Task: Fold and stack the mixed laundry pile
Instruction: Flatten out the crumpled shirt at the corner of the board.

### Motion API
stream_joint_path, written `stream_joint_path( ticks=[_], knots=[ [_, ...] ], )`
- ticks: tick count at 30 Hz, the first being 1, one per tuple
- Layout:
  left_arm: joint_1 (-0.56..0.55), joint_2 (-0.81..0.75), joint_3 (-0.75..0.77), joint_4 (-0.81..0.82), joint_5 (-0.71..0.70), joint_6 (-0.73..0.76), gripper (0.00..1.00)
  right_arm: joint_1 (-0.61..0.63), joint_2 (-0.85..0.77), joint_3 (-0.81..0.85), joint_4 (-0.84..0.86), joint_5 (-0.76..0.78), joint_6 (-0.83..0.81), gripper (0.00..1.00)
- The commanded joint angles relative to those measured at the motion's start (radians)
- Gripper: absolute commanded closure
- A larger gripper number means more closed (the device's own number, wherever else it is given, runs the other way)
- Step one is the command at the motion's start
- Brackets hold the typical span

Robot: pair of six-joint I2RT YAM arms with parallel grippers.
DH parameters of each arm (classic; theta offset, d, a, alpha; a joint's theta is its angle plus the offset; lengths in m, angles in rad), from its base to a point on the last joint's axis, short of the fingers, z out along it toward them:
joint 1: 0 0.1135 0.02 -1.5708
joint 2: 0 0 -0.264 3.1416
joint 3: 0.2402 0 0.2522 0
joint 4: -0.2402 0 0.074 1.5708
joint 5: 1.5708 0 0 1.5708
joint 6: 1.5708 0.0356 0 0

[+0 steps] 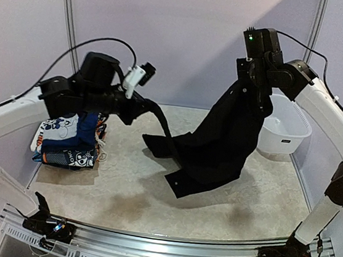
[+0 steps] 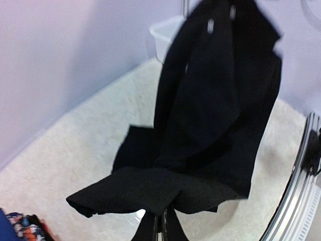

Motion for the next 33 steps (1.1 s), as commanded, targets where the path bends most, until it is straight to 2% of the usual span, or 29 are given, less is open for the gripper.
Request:
stream_joint_path(
  ticks=[1, 8, 10, 12, 14, 17, 19, 21, 24, 26, 28, 33],
  knots=[
    [0.016, -0.104, 0.095, -0.139, -0.065, 0.022, 1.0, -0.005, -0.072, -0.132, -0.035, -0.107, 0.163, 1.0],
    [0.016, -0.142, 0.271, -0.155, -0.039, 0.033, 1.0, -0.016, -0.195, -0.467, -0.036, -0.204, 0.386, 1.0],
    [0.016, -0.113, 0.337, -0.137, -0.018, 0.035, 1.0, -0.048, -0.236, -0.558, -0.008, -0.278, 0.411, 1.0],
    [0.016, -0.07, 0.394, -0.115, 0.001, 0.033, 1.0, -0.093, -0.258, -0.624, 0.008, -0.372, 0.426, 0.94],
    [0.016, -0.02, 0.449, -0.092, 0.007, 0.034, 1.0, -0.14, -0.276, -0.659, 0.014, -0.441, 0.43, 0.75],
    [0.016, 0.073, 0.536, -0.077, -0.019, 0.03, 1.0, -0.18, -0.297, -0.672, 0.041, -0.554, 0.372, 0.31],
    [0.016, 0.144, 0.609, -0.09, -0.034, 0.028, 1.0, -0.182, -0.312, -0.662, 0.05, -0.622, 0.289, 0.14],
    [0.016, 0.216, 0.686, -0.113, -0.061, 0.021, 1.0, -0.182, -0.325, -0.651, 0.033, -0.689, 0.23, 0.05],
    [0.021, 0.324, 0.799, -0.161, -0.132, 0.009, 1.0, -0.183, -0.339, -0.649, 0.003, -0.737, 0.171, 0.01],
    [0.023, 0.396, 0.882, -0.204, -0.164, -0.008, 1.0, -0.182, -0.363, -0.673, 0.034, -0.827, 0.15, 0.01],
    [0.023, 0.46, 0.957, -0.24, -0.161, -0.015, 1.0, -0.168, -0.414, -0.717, 0.115, -0.931, 0.148, 0.01],
    [0.023, 0.52, 1.005, -0.245, -0.141, -0.034, 1.0, -0.053, -0.496, -0.793, 0.354, -0.958, 0.098, 0.01]
  ],
)
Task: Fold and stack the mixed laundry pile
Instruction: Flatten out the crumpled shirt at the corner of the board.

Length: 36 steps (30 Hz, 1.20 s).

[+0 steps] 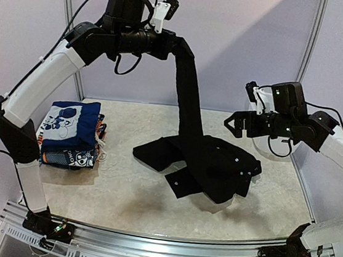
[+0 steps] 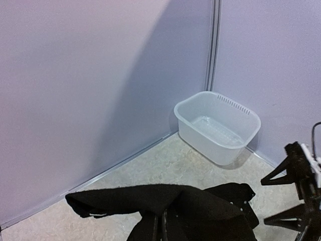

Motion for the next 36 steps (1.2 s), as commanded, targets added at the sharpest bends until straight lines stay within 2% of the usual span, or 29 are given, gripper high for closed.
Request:
stream_joint_path(
  ticks=[1, 7, 10, 13, 18, 20, 22, 26, 28, 29, 30, 36],
  knots=[
    [0.014, 0.02, 0.039, -0.044, -0.018, -0.025, 1.0, 0.086, -0.072, -0.05, 0.246, -0.106, -0.069, 0.01],
    [0.014, 0.024, 0.04, -0.053, -0.022, -0.011, 1.0, 0.184, -0.014, 0.01, 0.369, -0.104, -0.163, 0.01],
    [0.015, 0.021, 0.04, -0.058, -0.027, -0.011, 1.0, 0.2, 0.058, 0.062, 0.396, -0.039, -0.198, 0.01],
    [0.016, 0.016, 0.04, -0.063, -0.033, -0.011, 1.0, 0.208, 0.105, 0.08, 0.445, -0.049, -0.203, 0.02],
    [0.019, 0.011, 0.039, -0.069, -0.039, -0.01, 1.0, 0.224, 0.185, 0.142, 0.439, -0.07, -0.226, 0.09],
    [0.02, 0.009, 0.038, -0.067, -0.037, -0.009, 1.0, 0.227, 0.211, 0.156, 0.445, -0.059, -0.226, 0.17],
    [0.022, 0.006, 0.037, -0.068, -0.036, -0.009, 1.0, 0.23, 0.23, 0.168, 0.453, -0.049, -0.222, 0.29],
    [0.025, 0.002, 0.025, -0.069, -0.033, -0.007, 1.0, 0.237, 0.254, 0.199, 0.458, -0.051, -0.228, 0.63],
    [0.026, -0.003, 0.017, -0.067, -0.032, -0.007, 1.0, 0.237, 0.257, 0.206, 0.462, -0.048, -0.23, 0.87],
    [0.026, -0.005, 0.012, -0.066, -0.03, -0.006, 1.0, 0.237, 0.254, 0.209, 0.464, -0.039, -0.228, 0.97],
    [0.026, -0.008, 0.006, -0.065, -0.027, -0.003, 1.0, 0.236, 0.25, 0.214, 0.466, -0.006, -0.223, 1.0],
    [0.039, -0.018, -0.036, -0.132, 0.034, 0.029, 1.0, 0.23, 0.203, 0.326, 0.405, 0.218, -0.194, 1.0]
  ],
)
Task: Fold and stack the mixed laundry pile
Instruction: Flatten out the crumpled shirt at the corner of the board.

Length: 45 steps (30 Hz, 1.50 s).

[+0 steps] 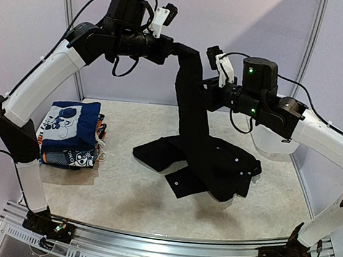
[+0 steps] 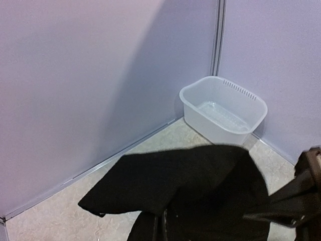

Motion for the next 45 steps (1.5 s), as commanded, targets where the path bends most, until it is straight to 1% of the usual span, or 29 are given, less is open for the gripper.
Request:
stream_joint_path(
  ticks=[1, 2, 3, 5, 6, 9, 10, 11, 13, 16, 18, 21, 25, 28, 35, 37, 39, 45],
  knots=[
    [0.028, -0.031, -0.05, -0.079, 0.05, 0.03, 0.99, -0.01, -0.045, 0.128, -0.053, 0.221, 0.026, 1.0],
    [0.033, -0.034, -0.07, -0.095, 0.054, 0.03, 0.94, -0.024, -0.045, 0.152, -0.072, 0.257, 0.04, 1.0],
    [0.041, -0.038, -0.1, -0.11, 0.062, 0.023, 0.84, -0.045, -0.042, 0.173, -0.09, 0.279, 0.052, 1.0],
    [0.058, -0.045, -0.153, -0.142, 0.075, 0.005, 0.62, -0.087, -0.037, 0.196, -0.103, 0.333, 0.093, 1.0],
    [0.062, -0.05, -0.182, -0.153, 0.077, 0.002, 0.53, -0.107, -0.034, 0.206, -0.099, 0.351, 0.1, 1.0],
    [0.063, -0.083, -0.283, -0.17, 0.065, 0.024, 0.33, -0.185, 0.004, 0.282, -0.133, 0.377, 0.121, 1.0],
    [0.062, -0.097, -0.321, -0.169, 0.068, 0.036, 0.27, -0.209, 0.036, 0.319, -0.151, 0.379, 0.13, 1.0],
    [0.06, -0.113, -0.366, -0.166, 0.07, 0.051, 0.26, -0.232, 0.058, 0.354, -0.165, 0.38, 0.14, 1.0],
    [0.059, -0.14, -0.449, -0.161, 0.079, 0.068, 0.27, -0.264, 0.125, 0.426, -0.187, 0.379, 0.146, 1.0],
    [0.047, -0.182, -0.578, -0.127, 0.11, 0.1, 0.35, -0.303, 0.205, 0.538, -0.234, 0.377, 0.144, 1.0],
    [0.023, -0.212, -0.688, -0.085, 0.126, 0.131, 0.39, -0.328, 0.277, 0.611, -0.265, 0.381, 0.146, 1.0],
    [-0.001, -0.226, -0.778, -0.051, 0.123, 0.149, 0.41, -0.37, 0.353, 0.689, -0.298, 0.389, 0.149, 1.0],
    [-0.006, -0.199, -0.859, 0.0, 0.109, 0.145, 0.42, -0.427, 0.436, 0.757, -0.31, 0.364, 0.146, 1.0],
    [-0.009, -0.161, -0.872, 0.026, 0.123, 0.144, 0.41, -0.481, 0.489, 0.808, -0.318, 0.331, 0.144, 1.0],
    [-0.027, -0.048, -0.858, 0.083, 0.159, 0.179, 0.41, -0.567, 0.603, 0.83, -0.331, 0.285, 0.119, 1.0],
    [-0.027, -0.008, -0.857, 0.106, 0.141, 0.184, 0.41, -0.576, 0.621, 0.83, -0.335, 0.277, 0.112, 1.0],
    [-0.026, 0.035, -0.845, 0.133, 0.108, 0.184, 0.38, -0.58, 0.637, 0.827, -0.336, 0.268, 0.102, 1.0],
    [-0.024, 0.156, -0.773, 0.172, 0.041, 0.154, 0.33, -0.591, 0.658, 0.829, -0.319, 0.244, 0.073, 1.0]
  ],
)
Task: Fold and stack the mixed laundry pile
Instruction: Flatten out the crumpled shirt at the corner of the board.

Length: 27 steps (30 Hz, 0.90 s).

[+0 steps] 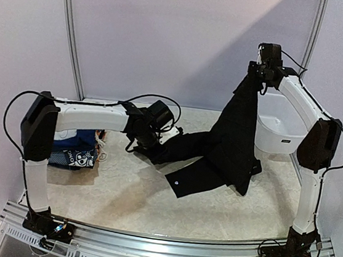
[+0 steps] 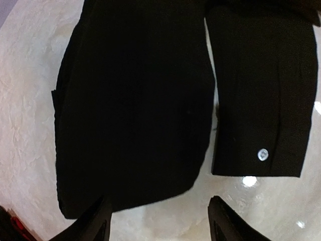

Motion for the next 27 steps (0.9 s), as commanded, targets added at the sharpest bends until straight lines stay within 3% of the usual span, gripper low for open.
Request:
stream_joint_path(
  ticks=[1, 7, 12, 19, 23, 27],
  knots=[
    [-0.008, 0.067, 0.052, 0.064, -0.056, -0.015, 0.32, -0.009, 0.014, 0.019, 0.013, -0.033, -0.025, 1.0],
    [-0.014, 0.041, -0.072, 0.205, -0.145, -0.023, 0.25, -0.029, 0.024, 0.028, 0.012, -0.048, -0.012, 1.0],
    [-0.04, 0.022, -0.157, 0.307, -0.14, 0.03, 0.18, -0.042, 0.045, 0.066, -0.006, -0.06, -0.012, 1.0],
    [-0.068, 0.058, -0.199, 0.378, -0.286, 0.034, 0.19, -0.049, 0.059, 0.083, -0.02, -0.07, -0.012, 1.0],
    [-0.072, 0.077, -0.184, 0.404, -0.436, 0.006, 0.3, -0.053, 0.059, 0.083, -0.026, -0.078, -0.01, 1.0],
    [-0.072, 0.068, -0.169, 0.405, -0.547, -0.007, 0.58, -0.055, 0.054, 0.083, -0.033, -0.084, -0.009, 1.0]
  ],
)
